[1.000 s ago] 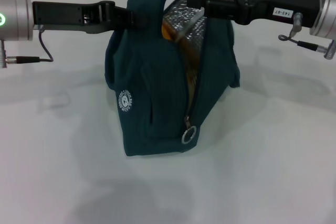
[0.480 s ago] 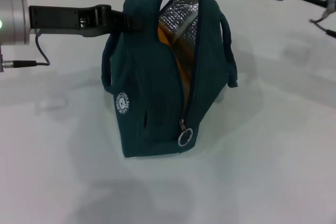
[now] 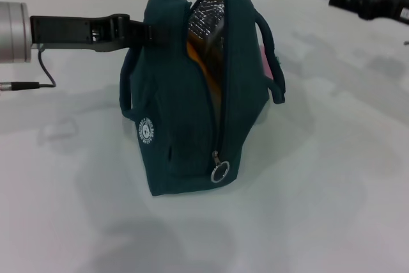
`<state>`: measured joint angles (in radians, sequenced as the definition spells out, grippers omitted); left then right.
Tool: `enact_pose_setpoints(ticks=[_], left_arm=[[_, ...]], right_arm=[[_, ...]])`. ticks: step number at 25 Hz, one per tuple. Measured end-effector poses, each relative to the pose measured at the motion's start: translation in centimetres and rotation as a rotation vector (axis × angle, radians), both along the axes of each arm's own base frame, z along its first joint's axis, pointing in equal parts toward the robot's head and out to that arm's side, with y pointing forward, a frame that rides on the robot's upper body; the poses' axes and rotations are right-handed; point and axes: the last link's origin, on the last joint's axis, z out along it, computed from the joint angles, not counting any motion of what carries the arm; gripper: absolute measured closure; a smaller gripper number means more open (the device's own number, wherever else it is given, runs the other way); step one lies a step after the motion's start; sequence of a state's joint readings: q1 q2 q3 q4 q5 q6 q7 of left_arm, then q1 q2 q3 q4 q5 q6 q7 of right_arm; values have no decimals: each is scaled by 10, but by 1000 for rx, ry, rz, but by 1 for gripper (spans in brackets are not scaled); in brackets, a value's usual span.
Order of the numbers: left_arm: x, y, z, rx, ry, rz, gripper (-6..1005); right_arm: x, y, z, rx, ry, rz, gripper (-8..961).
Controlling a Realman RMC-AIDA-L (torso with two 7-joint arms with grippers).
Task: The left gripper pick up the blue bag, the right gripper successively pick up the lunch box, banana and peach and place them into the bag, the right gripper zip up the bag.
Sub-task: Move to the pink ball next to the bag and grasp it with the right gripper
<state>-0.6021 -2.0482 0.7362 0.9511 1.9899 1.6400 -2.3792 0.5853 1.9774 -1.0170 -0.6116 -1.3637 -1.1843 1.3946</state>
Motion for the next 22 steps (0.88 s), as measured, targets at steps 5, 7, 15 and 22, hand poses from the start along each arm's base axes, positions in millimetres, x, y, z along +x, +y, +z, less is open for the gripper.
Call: enact_pose_setpoints(ticks=[5, 7, 15, 22], left_arm=[[-7, -2, 0, 10, 4, 19, 945], [-9, -3, 0, 12, 4, 25, 946], [-11, -4, 0, 12, 3, 31, 946], [-10, -5, -2, 9, -2, 34, 945]], right_arm=[[15, -4, -23, 16, -100, -39, 234], [16, -4, -31, 6, -120, -46, 234], [13, -2, -67, -71, -181, -50, 235], [10, -2, -86, -110, -268, -34, 236]])
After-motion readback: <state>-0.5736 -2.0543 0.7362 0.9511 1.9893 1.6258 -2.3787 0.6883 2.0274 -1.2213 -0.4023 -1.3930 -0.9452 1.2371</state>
